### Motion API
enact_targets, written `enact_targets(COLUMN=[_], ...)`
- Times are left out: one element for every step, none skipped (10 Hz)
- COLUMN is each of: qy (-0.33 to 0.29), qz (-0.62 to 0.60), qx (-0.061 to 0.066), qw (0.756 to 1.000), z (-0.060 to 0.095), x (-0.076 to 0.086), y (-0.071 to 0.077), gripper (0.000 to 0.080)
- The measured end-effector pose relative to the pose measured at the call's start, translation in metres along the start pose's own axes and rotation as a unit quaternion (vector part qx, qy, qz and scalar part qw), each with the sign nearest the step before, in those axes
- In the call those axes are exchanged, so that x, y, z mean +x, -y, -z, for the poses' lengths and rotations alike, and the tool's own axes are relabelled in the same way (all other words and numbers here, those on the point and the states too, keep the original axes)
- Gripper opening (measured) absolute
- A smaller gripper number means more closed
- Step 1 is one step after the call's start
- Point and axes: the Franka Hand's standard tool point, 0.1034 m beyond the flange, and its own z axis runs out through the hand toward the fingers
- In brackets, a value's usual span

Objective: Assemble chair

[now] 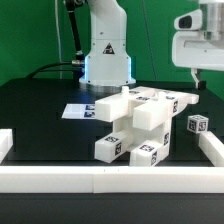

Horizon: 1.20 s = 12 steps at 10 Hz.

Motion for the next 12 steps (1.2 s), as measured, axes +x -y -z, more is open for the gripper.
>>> enact_targets(qy=[0.000, 0.001, 0.000, -0.001, -0.001, -0.001, -0.001, -0.001, -0.002, -0.002, -0.003, -0.003], qz=[0.003, 0.003, 0.007, 0.011, 0.014, 0.016, 0.023, 0.032, 0.036, 0.044, 0.050, 0.054], qx=[-0.005, -0.010, -0.011, -0.011, -0.013, -0.015, -0.015, -0.016, -0.017, -0.017, -0.016, -0.016], qw=[1.000, 1.000, 1.000, 1.000, 1.000, 1.000, 1.000, 0.999, 0.999, 0.999, 0.999, 0.998], z=[-0.006, -0.011, -0.011, -0.012, -0.014, -0.015, -0.014, -0.014, -0.015, -0.015, -0.014, -0.014], x=[-0.001, -0.001, 0.002, 0.006, 0.009, 0.011, 0.015, 0.021, 0.025, 0.029, 0.035, 0.037], y=[-0.002, -0.005, -0.005, -0.007, -0.008, -0.010, -0.011, -0.014, -0.016, -0.017, -0.019, -0.020], gripper=[0.0648, 0.0648, 0.0648, 0.0648, 0.0648, 0.0648, 0.0648, 0.0648, 0.0648, 0.0648, 0.0648, 0.0648])
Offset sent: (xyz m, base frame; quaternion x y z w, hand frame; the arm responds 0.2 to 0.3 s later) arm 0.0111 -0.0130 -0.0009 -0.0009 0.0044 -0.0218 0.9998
